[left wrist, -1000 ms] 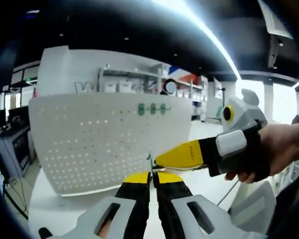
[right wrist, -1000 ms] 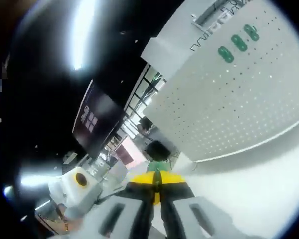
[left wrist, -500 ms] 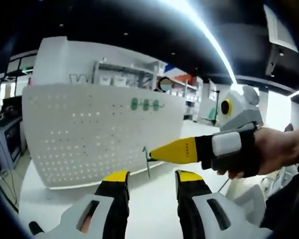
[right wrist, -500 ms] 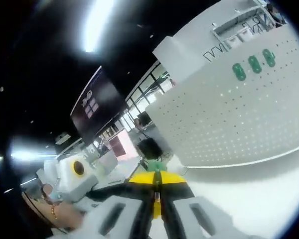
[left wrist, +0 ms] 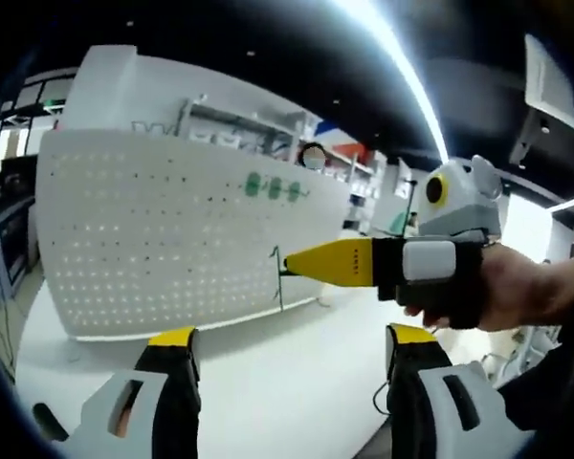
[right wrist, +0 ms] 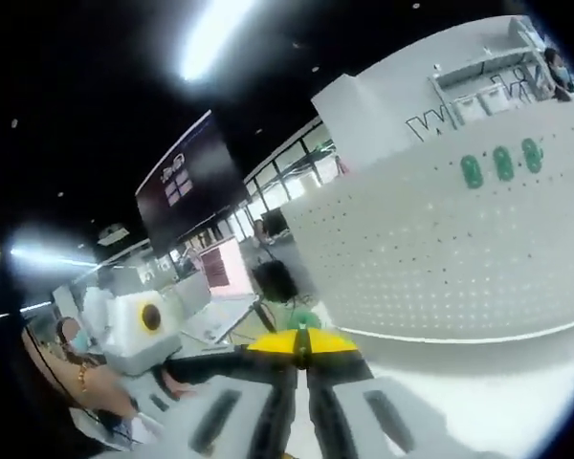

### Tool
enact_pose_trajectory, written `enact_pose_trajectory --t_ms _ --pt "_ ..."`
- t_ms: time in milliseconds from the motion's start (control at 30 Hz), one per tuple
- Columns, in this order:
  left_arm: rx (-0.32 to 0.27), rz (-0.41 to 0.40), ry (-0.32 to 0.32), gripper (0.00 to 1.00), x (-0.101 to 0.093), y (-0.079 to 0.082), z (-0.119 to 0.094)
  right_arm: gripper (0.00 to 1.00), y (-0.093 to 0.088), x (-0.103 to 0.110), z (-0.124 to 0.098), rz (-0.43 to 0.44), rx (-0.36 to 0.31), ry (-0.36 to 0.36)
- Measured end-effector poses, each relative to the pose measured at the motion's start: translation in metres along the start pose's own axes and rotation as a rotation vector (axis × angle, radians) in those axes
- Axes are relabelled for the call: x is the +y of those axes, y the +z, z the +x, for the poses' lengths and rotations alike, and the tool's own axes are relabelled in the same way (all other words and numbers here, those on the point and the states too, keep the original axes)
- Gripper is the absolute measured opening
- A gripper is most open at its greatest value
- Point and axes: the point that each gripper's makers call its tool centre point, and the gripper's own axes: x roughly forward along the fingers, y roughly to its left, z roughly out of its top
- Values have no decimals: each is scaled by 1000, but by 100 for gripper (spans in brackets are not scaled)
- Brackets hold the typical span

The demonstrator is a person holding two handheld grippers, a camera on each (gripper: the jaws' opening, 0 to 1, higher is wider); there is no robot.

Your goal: Insert the hook assembly into the mounting plate slot until the hook locks in place.

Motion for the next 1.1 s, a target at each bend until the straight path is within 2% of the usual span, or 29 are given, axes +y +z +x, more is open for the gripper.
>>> enact_pose_trajectory --t_ms 133,300,367,500,633,733,867,933,1000,1100 --pt "-5 11 -23 89 -6 1 0 0 9 0 -3 20 -48 -3" --pt "-6 9 -54 96 -11 0 0 0 16 -2 -2 -60 -55 -23" --pt "-16 1 -61 96 -15 4 -2 0 16 -5 -2 -98 -51 -38" --pt "-50 5 -70 100 -19 16 -3 0 17 -9 -4 -115 -50 -53" --pt "-46 10 -75 100 -20 18 -3 0 22 -16 -6 -113 -63 -72" --pt "-47 13 -73 100 -18 20 -3 0 28 -23 -9 -154 -78 -97" --pt "-69 5 -63 98 -16 26 -4 0 34 -35 -12 -151 -93 -133" --pt "-76 -7 -54 96 -13 28 -4 0 39 -45 -15 -143 -117 -166" --pt "-89 -18 -42 96 -10 30 -5 0 48 -56 -19 -184 -139 -215" --pt "-87 -23 -20 93 -5 29 -7 0 60 -72 -23 -198 -178 -267"
